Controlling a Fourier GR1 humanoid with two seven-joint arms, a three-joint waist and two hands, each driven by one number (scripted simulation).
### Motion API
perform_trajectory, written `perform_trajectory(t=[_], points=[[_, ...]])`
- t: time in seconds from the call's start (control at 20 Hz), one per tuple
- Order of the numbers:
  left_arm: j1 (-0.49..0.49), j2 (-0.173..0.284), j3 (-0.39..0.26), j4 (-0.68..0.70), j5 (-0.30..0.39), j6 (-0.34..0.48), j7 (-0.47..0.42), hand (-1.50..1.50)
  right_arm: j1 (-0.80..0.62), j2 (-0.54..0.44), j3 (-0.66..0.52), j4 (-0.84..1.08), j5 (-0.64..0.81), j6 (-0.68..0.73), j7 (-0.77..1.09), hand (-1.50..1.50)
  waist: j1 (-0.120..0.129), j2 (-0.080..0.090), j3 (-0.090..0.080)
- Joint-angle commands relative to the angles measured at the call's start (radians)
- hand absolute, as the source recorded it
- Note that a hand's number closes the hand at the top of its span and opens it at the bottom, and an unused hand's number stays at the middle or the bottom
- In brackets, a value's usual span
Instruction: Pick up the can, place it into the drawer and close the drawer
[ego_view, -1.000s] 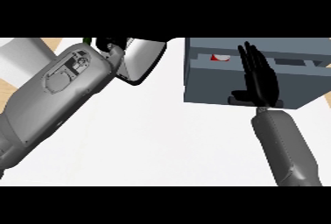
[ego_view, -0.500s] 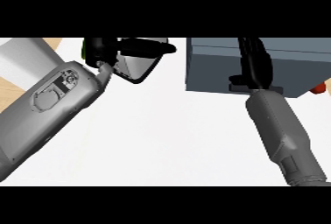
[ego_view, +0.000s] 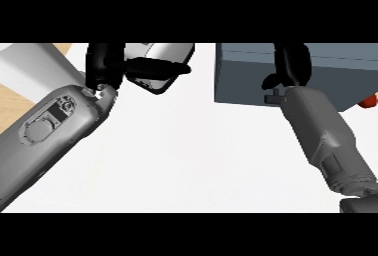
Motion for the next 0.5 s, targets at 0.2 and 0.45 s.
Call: perform_trajectory(t=[0.2, 0.45], points=[[0.11, 0.016, 0.006, -0.064, -0.025, -0.01, -0.04, -1.5, -0.129, 0.011, -0.042, 0.094, -0.019, -0.021, 0.022, -1.5, 0.013, 0.015, 0.004], [0.132, 0.018, 0.01, -0.109, -0.025, -0.018, -0.032, -1.5, -0.159, 0.036, -0.092, 0.095, -0.084, 0.007, -0.051, -1.5, 0.02, 0.013, 0.005]])
